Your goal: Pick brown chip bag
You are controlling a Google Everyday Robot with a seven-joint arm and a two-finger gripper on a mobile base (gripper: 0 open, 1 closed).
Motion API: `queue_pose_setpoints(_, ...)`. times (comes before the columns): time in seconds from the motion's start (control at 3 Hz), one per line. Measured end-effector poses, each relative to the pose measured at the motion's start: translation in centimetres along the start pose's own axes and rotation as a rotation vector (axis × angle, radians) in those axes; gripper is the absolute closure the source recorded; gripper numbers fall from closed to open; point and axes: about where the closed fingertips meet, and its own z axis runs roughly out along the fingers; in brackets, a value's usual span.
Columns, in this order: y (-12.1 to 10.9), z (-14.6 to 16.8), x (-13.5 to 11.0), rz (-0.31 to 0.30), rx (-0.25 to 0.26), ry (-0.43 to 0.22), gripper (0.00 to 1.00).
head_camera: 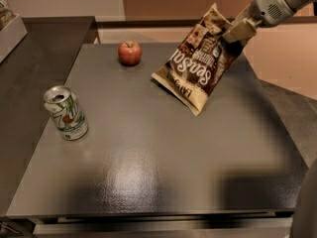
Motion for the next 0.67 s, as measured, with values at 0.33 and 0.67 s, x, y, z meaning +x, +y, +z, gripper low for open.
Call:
queue_pose_setpoints(0.33, 1.0, -3.2, -3.3, -0.07, 0.028, -0.088, 1.0)
queue_pose_setpoints(0.67, 1.8, -6.1, -6.1, -0.134, 0.056, -0.166, 1.0)
